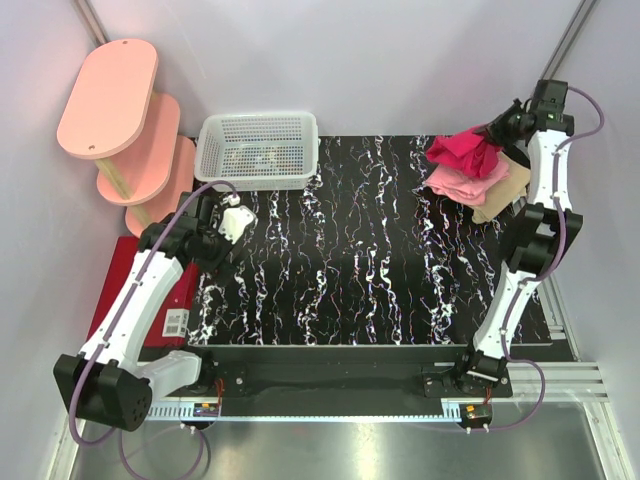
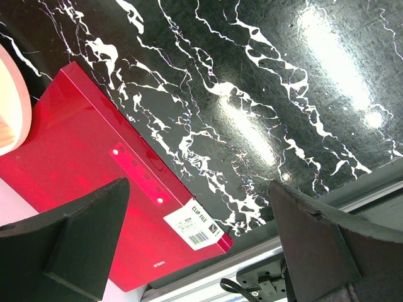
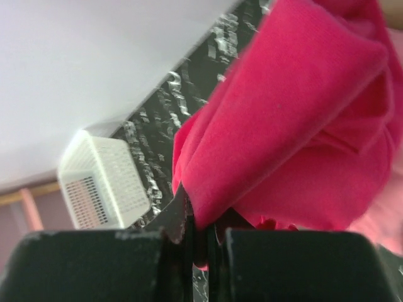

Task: Fold and stack the t-shirts
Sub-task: Put the neatly folded tshirt into the corner of the board with the right arm

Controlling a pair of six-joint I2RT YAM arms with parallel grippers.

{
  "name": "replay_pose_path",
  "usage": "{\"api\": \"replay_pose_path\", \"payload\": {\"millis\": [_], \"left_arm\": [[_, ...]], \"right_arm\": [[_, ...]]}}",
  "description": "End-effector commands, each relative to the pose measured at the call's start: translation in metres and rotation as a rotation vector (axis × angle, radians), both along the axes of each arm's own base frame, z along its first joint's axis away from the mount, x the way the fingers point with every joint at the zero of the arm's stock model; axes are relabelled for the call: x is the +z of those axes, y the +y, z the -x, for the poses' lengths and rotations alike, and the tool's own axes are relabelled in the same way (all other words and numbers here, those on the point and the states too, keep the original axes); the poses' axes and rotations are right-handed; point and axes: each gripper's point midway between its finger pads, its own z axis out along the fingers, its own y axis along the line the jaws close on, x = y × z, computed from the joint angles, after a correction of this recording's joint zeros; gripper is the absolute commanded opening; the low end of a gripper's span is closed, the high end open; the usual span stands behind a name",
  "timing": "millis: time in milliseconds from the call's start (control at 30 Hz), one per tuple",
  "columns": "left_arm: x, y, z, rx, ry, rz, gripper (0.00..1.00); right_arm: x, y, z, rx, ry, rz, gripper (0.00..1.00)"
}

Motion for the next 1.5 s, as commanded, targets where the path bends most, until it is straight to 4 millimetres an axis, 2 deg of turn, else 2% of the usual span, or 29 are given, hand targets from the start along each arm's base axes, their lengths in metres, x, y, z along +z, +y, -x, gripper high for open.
{"api": "replay_pose_path", "payload": {"millis": [0, 100, 133, 200, 300, 333, 367, 400, 433, 500, 533, 567, 633, 700, 767, 800, 867, 900, 933, 1000, 1033, 1067, 1100, 1167, 1200, 1267, 1300, 1367, 1467], "left_arm": [[0.01, -0.005, -0.012, -0.007, -0.044, 0.024, 0.99], [0.011, -0.005, -0.013, -0.006, -0.045, 0.027, 0.99], [0.012, -0.005, -0.013, -0.006, -0.047, 0.027, 0.99], [0.013, -0.005, -0.013, -0.006, -0.05, 0.026, 0.99], [0.015, -0.006, -0.013, -0.01, -0.057, 0.031, 0.99], [0.017, -0.006, -0.014, -0.01, -0.06, 0.031, 0.99], [0.018, -0.006, -0.015, -0.005, -0.06, 0.036, 0.99], [0.018, -0.008, -0.015, -0.008, -0.059, 0.041, 0.99], [0.021, -0.008, -0.016, -0.008, -0.064, 0.044, 0.99], [0.023, -0.01, -0.016, -0.011, -0.066, 0.052, 0.99], [0.025, -0.01, -0.017, -0.012, -0.072, 0.053, 0.99], [0.027, -0.01, -0.017, -0.013, -0.076, 0.055, 0.99], [0.029, -0.01, -0.018, -0.013, -0.081, 0.056, 0.99], [0.03, -0.011, -0.018, -0.015, -0.08, 0.058, 0.99], [0.03, -0.011, -0.017, -0.017, -0.079, 0.062, 0.99], [0.029, -0.011, -0.016, -0.016, -0.076, 0.062, 0.99], [0.028, -0.011, -0.016, -0.016, -0.074, 0.063, 0.99], [0.026, -0.012, -0.015, -0.017, -0.068, 0.063, 0.99], [0.026, -0.011, -0.015, -0.017, -0.068, 0.063, 0.99], [0.025, -0.011, -0.014, -0.018, -0.069, 0.061, 0.99], [0.025, -0.011, -0.013, -0.02, -0.069, 0.06, 0.99], [0.024, -0.01, -0.012, -0.019, -0.069, 0.055, 0.99], [0.023, -0.01, -0.012, -0.021, -0.069, 0.056, 0.99], [0.022, -0.009, -0.01, -0.022, -0.065, 0.054, 0.99], [0.021, -0.009, -0.01, -0.022, -0.063, 0.054, 0.99], [0.022, -0.011, -0.011, -0.023, -0.064, 0.064, 0.99], [0.024, -0.012, -0.011, -0.024, -0.067, 0.068, 0.99], [0.028, -0.014, -0.013, -0.024, -0.075, 0.077, 0.99], [0.028, -0.015, -0.015, -0.019, -0.069, 0.084, 0.99]], "right_arm": [[0.045, -0.014, 0.026, -0.076, -0.056, 0.099, 0.0], [0.027, -0.031, 0.035, -0.133, 0.002, 0.118, 0.0], [0.014, -0.038, 0.038, -0.158, 0.037, 0.124, 0.0], [0.003, -0.04, 0.043, -0.161, 0.069, 0.118, 0.0], [-0.029, -0.038, 0.048, -0.149, 0.157, 0.099, 0.0], [-0.049, -0.039, 0.049, -0.153, 0.206, 0.09, 0.0], [-0.06, -0.038, 0.051, -0.153, 0.237, 0.082, 0.02], [-0.071, -0.038, 0.053, -0.16, 0.266, 0.076, 0.08], [-0.097, -0.034, 0.056, -0.139, 0.323, 0.047, 0.14], [-0.122, -0.029, 0.062, -0.126, 0.39, 0.018, 0.19], [-0.145, -0.029, 0.069, -0.131, 0.451, 0.007, 0.21], [-0.156, -0.03, 0.073, -0.144, 0.481, 0.01, 0.25], [-0.175, -0.033, 0.086, -0.19, 0.549, 0.02, 0.24], [-0.177, -0.039, 0.092, -0.246, 0.571, 0.033, 0.26], [-0.169, -0.048, 0.099, -0.326, 0.573, 0.062, 0.32], [-0.165, -0.05, 0.101, -0.348, 0.57, 0.065, 0.46], [-0.148, -0.054, 0.101, -0.381, 0.537, 0.07, 0.6], [-0.141, -0.053, 0.1, -0.394, 0.525, 0.06, 0.74], [-0.125, -0.052, 0.096, -0.392, 0.486, 0.054, 0.79], [-0.106, -0.051, 0.091, -0.382, 0.438, 0.049, 0.87], [-0.083, -0.051, 0.087, -0.378, 0.385, 0.053, 0.89], [-0.071, -0.051, 0.086, -0.38, 0.357, 0.056, 0.89], [-0.046, -0.051, 0.084, -0.378, 0.3, 0.058, 0.89], [-0.021, -0.048, 0.082, -0.368, 0.24, 0.052, 0.89], [0.003, -0.043, 0.081, -0.35, 0.185, 0.037, 0.89], [0.024, -0.035, 0.078, -0.317, 0.135, 0.005, 0.87], [0.038, -0.024, 0.074, -0.264, 0.093, -0.031, 0.86], [0.046, -0.009, 0.065, -0.2, 0.058, -0.078, 0.86], [0.034, 0.011, 0.039, -0.097, 0.049, -0.174, 0.84]]}}
